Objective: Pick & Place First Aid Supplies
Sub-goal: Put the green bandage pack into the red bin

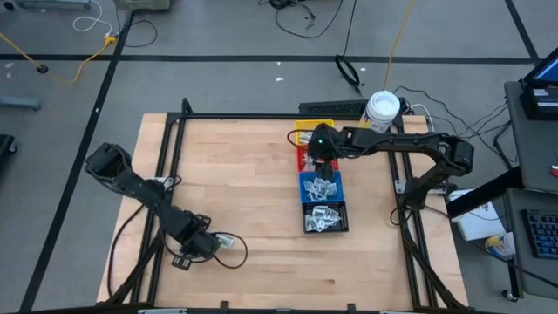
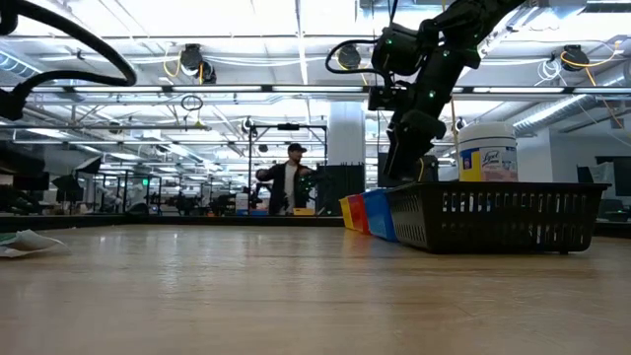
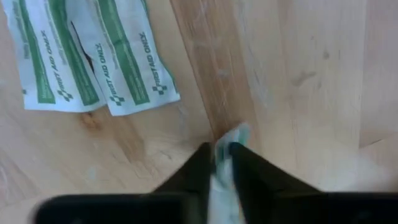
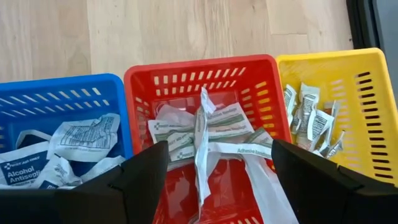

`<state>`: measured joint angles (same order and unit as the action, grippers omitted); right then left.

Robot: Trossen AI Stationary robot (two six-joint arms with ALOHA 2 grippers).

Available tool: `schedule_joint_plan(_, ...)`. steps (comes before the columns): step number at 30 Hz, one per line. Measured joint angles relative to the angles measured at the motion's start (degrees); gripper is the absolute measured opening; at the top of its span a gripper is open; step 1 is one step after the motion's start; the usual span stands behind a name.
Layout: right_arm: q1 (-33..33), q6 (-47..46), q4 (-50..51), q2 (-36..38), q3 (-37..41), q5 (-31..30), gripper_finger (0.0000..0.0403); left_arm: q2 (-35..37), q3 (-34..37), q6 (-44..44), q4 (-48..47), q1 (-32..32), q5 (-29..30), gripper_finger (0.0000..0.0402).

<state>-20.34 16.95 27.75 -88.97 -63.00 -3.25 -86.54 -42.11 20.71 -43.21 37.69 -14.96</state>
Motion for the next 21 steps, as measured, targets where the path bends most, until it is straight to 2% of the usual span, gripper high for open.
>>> schedule_joint_plan(3,0.0,0.04,0.02,0.0,0.0,0.02,0.0279,0.0,0.0,0.28,1.1,-0.6,-1.38,0.0013)
schedule_joint_plan(5,0.0,0.06,0.04,0.0,0.0,0.02,0.0279,0.02,0.0,1.1,2.7,-1.77,-2.95,0.0009)
schedule_joint_plan(8,0.0,-0.11,0.07,0.0,0.0,0.02,0.0279,1.36,0.02,3.89,5.18,-4.16,-2.07,0.0003)
schedule_joint_plan(12,-0.02,-1.8,0.11,0.0,0.0,0.31,0.0279,5.56,0.02,7.13,8.34,-8.58,3.57,0.0002)
schedule_joint_plan(16,-0.07,-2.79,-0.03,0.0,0.0,0.73,0.0279,11.18,0.02,7.97,12.38,-14.56,11.97,0.0002)
schedule_joint_plan(21,-0.2,-3.97,-1.84,0.0,0.0,8.04,0.0279,15.26,0.0,5.05,19.48,-24.55,19.26,0.0001)
